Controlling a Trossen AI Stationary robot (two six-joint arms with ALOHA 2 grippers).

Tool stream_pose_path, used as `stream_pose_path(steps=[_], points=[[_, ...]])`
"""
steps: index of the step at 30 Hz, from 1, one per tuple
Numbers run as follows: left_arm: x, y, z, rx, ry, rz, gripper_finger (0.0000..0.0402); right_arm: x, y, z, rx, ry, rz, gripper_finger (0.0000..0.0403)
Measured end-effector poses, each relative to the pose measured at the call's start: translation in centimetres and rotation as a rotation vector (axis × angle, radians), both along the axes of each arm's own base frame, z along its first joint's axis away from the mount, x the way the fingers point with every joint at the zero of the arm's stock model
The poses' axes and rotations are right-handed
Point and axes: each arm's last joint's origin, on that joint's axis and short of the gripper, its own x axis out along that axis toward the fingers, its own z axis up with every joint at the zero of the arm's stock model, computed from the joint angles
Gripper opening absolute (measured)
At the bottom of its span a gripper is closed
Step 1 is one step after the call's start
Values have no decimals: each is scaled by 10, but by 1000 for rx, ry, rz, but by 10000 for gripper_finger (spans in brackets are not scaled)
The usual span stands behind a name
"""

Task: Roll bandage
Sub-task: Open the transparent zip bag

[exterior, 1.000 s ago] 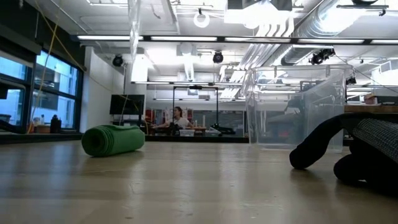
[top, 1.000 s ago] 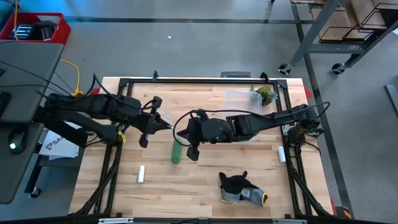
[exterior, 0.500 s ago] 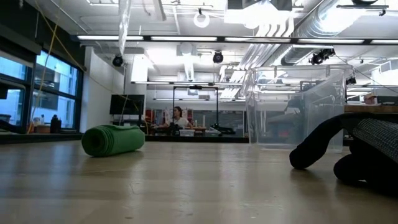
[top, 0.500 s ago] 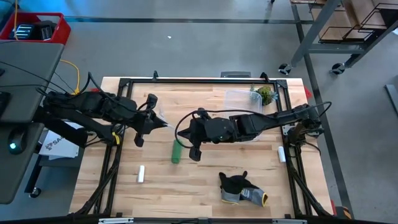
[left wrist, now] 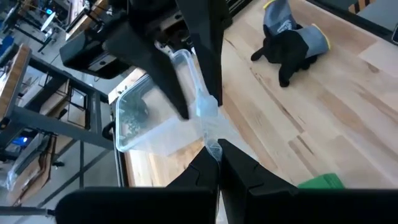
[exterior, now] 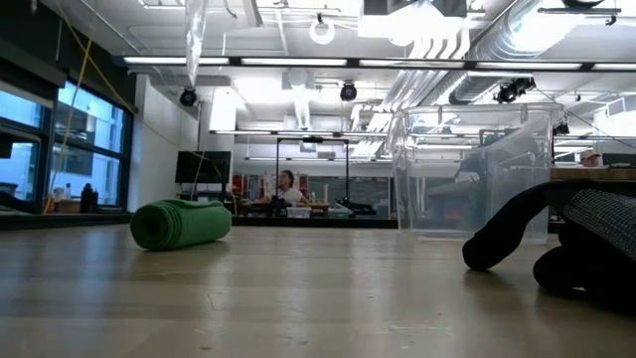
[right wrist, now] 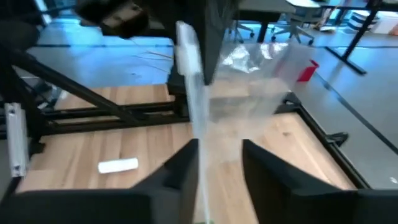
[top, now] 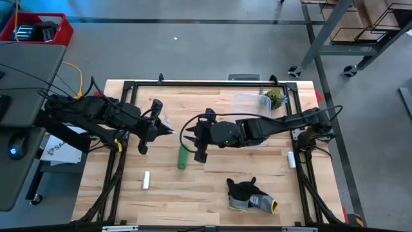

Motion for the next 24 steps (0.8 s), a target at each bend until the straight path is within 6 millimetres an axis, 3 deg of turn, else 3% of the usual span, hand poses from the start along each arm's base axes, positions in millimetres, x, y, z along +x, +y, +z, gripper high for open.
stream_pose_path(steps=[6,24], points=[[0,0,0,23,-2,10,0,0,0,-1,-25,8,11,192],[0,2,0,89,-1,-20,0,4,-13,0,-49,1,10,193]])
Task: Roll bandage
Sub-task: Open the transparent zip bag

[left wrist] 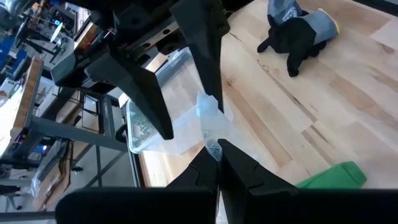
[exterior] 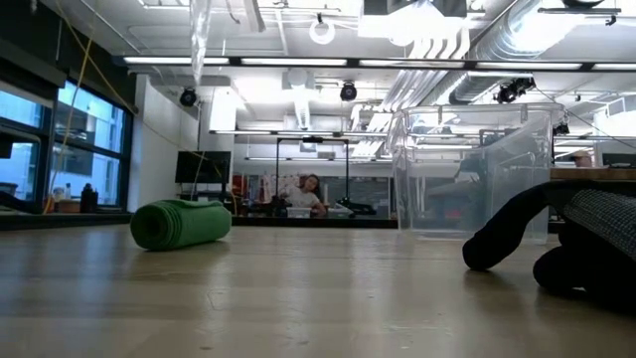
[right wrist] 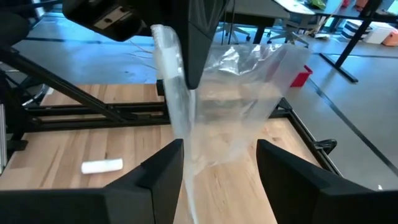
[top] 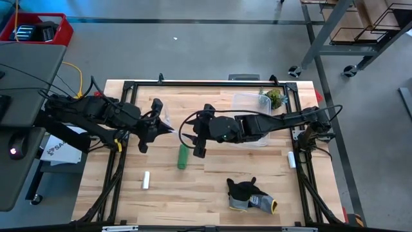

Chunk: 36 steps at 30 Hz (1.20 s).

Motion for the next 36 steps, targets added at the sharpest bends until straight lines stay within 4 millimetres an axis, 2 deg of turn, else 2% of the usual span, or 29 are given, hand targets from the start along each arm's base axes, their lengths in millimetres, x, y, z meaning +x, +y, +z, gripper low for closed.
stream_pose_path(steps=[6,14,36], points=[[0,1,0,4,-2,13,0,0,1,0,17,3,42,193],[0,1,0,4,-2,13,0,0,-1,0,-52,9,-6,193],[2,1,0,3,-5,12,0,1,-3,0,-42,13,8,193]])
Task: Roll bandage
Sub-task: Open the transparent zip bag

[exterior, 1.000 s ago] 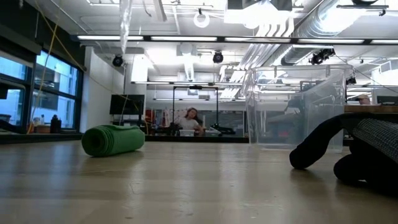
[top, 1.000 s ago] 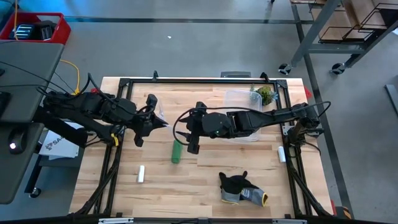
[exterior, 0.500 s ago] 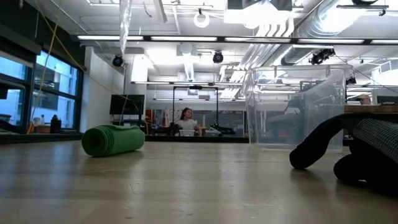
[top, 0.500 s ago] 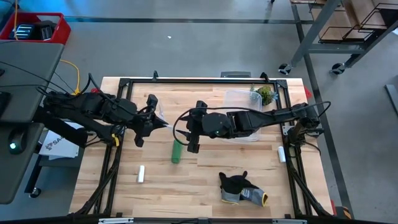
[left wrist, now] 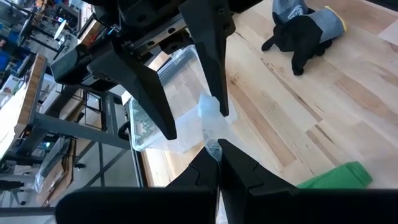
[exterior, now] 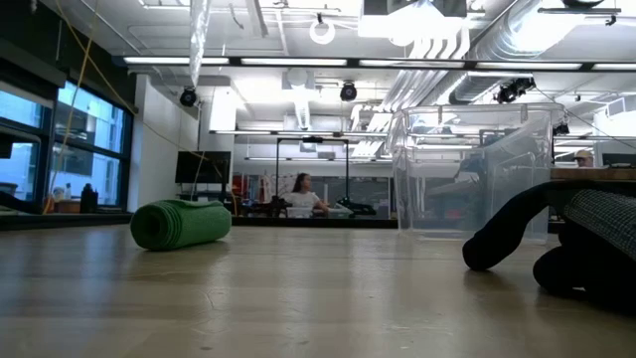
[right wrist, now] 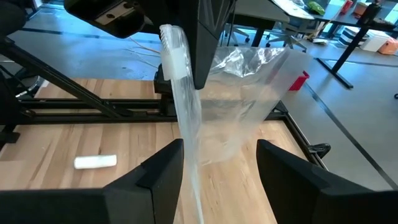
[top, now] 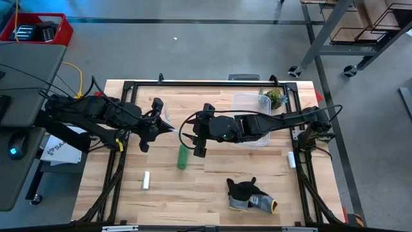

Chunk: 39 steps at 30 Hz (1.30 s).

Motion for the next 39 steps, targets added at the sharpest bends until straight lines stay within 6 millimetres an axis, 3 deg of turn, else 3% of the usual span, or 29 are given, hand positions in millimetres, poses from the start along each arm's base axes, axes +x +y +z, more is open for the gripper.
stream_pose_path(steps=[13,23,30,36,39], points=[[18,-7,-7,-9,15,-28,0,0,0,0,-4,-2,-12,193],[5,-6,1,-111,-30,15,0,0,-1,-1,18,-3,-32,193],[-8,-1,2,-138,-18,88,0,-8,14,-13,106,125,27,192],[-9,0,2,-124,-11,89,0,-9,24,-13,154,116,73,168],[-7,-1,5,-132,-42,85,0,-5,23,-20,107,124,-5,153]])
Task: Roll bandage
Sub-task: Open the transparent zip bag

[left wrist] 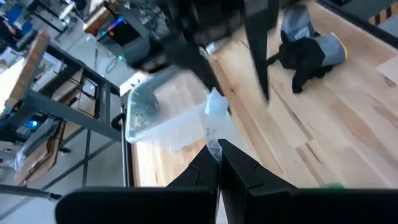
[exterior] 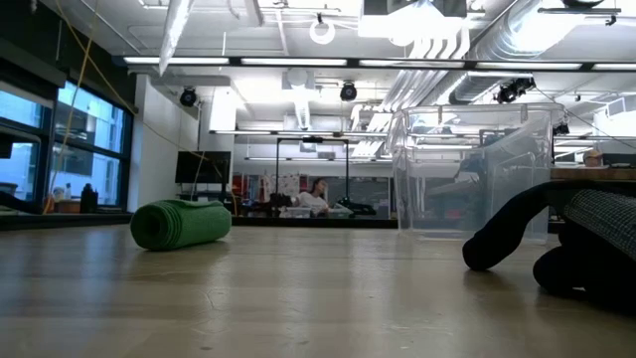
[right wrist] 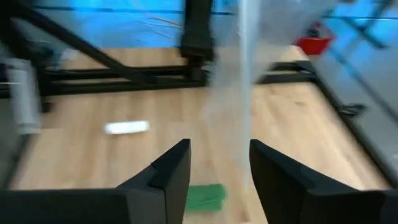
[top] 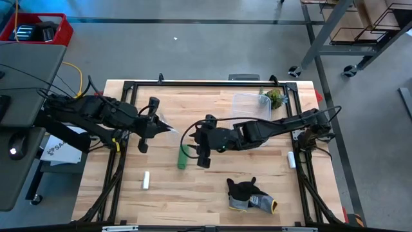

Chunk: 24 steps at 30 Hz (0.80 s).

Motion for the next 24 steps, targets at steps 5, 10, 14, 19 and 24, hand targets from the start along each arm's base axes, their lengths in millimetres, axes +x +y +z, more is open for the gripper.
stream_pose_path(steps=[5,10,14,19,24], points=[[0,0,1,-2,-6,-1,0,10,-3,-8,-37,-22,-62,145],[1,0,1,-8,-15,0,0,15,-2,-18,-45,2,-71,142],[1,0,2,-39,-27,15,0,19,-1,-23,-57,3,-87,110],[2,-1,4,-52,-47,18,0,23,-1,-23,3,-55,-145,12],[2,0,3,-80,-45,38,0,24,-9,-18,147,-114,-213,1]])
